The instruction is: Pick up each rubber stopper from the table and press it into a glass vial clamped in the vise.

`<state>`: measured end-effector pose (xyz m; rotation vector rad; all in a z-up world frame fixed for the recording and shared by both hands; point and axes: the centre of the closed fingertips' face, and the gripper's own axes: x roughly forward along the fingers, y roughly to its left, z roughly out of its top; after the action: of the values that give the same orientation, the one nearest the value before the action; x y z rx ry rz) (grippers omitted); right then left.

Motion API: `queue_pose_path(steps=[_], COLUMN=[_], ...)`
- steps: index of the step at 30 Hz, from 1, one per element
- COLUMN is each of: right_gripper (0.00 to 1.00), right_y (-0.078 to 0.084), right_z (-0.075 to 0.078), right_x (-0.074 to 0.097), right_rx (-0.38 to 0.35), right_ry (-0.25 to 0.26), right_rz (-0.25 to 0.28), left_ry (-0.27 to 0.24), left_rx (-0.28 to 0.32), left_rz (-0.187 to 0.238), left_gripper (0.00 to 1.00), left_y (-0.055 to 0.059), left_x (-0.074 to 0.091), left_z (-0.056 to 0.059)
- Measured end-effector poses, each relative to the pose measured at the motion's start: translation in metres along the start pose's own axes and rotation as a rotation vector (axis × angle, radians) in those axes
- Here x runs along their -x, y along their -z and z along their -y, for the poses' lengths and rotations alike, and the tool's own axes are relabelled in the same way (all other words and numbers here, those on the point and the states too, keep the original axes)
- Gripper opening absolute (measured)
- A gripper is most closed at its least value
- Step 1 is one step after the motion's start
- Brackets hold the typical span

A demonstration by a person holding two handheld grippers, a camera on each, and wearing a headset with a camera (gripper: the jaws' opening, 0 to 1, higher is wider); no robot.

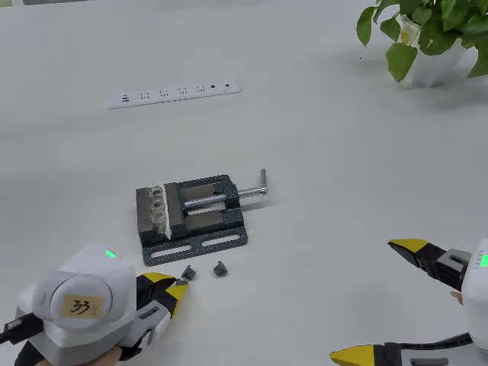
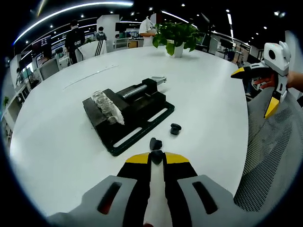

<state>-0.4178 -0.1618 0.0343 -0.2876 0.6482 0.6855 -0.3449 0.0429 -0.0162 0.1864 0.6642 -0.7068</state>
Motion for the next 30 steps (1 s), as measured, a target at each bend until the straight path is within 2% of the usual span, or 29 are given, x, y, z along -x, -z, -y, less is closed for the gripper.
queue_pose_path(steps=[8,18,24,26,30], right_gripper=[0.95,0.95,0.95,0.95,0.94], right_y=[0.000,0.000,0.001,0.000,0.000], right_z=[-0.001,-0.002,-0.002,-0.002,-0.004], right_x=[0.000,0.000,-0.001,-0.001,-0.002], right_rx=[0.004,0.005,0.009,0.009,0.017], right_ry=[0.000,0.000,-0.002,-0.004,-0.015], right_rz=[0.000,0.000,-0.001,0.001,0.001], left_ry=[-0.002,-0.006,0.005,0.012,0.050], left_rx=[0.011,-0.020,-0.036,-0.069,-0.182], left_rz=[-0.007,-0.014,-0.016,-0.014,-0.015], left_gripper=[0.04,0.02,0.01,0.01,0.01], left_y=[0.002,0.005,0.005,0.004,0.002], left_x=[0.004,0.007,0.010,0.010,0.013], left_z=[0.001,-0.002,0.002,0.003,0.007])
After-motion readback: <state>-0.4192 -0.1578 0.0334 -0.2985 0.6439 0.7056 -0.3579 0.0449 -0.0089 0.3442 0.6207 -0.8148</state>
